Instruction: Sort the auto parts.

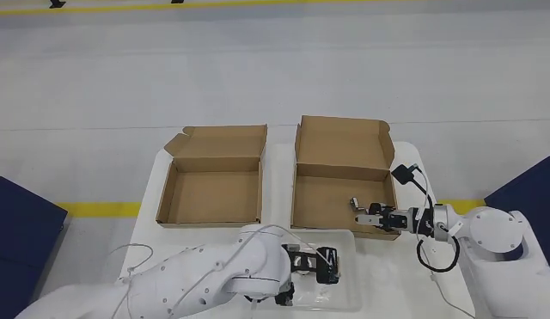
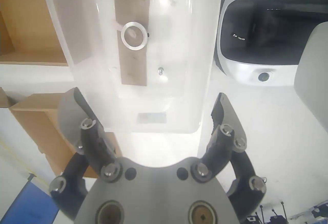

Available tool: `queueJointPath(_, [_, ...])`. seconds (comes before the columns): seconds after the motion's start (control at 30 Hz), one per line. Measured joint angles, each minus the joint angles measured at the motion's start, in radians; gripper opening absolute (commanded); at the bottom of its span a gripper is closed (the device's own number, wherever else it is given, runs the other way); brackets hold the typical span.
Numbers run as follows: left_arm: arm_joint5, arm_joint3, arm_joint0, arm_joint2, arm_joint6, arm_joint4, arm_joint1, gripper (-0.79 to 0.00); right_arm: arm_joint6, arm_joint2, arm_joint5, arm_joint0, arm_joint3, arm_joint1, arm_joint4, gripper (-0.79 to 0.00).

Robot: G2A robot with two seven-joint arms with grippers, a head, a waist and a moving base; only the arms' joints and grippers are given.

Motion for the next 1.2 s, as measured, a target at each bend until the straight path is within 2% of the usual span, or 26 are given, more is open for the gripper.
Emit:
queueJointPath(0.07, [0.018, 0.016, -0.003, 0.003, -0.006, -0.005, -0.007, 0.0, 0.0, 0.0, 0.0, 0.0, 0.0, 0.0, 0.0, 0.0])
queueJointPath(0.47, [0.019, 0.016, -0.001, 0.002, -0.005, -0.005, -0.006, 0.0, 0.0, 0.0, 0.0, 0.0, 0.0, 0.0, 0.0, 0.0])
queueJointPath(0.6, [0.003, 0.052, 0.015, 0.002, 0.037, 0.011, -0.007, 0.0, 0.0, 0.0, 0.0, 0.0, 0.0, 0.0, 0.0, 0.0])
queueJointPath(1.0, [-0.053, 0.251, -0.006, 0.04, 0.124, -0.021, -0.08, 0.0, 0.0, 0.0, 0.0, 0.0, 0.0, 0.0, 0.0, 0.0])
queueJointPath(1.2, [-0.059, 0.258, -0.01, 0.045, 0.121, -0.023, -0.088, 0.0, 0.0, 0.0, 0.0, 0.0, 0.0, 0.0, 0.0, 0.0])
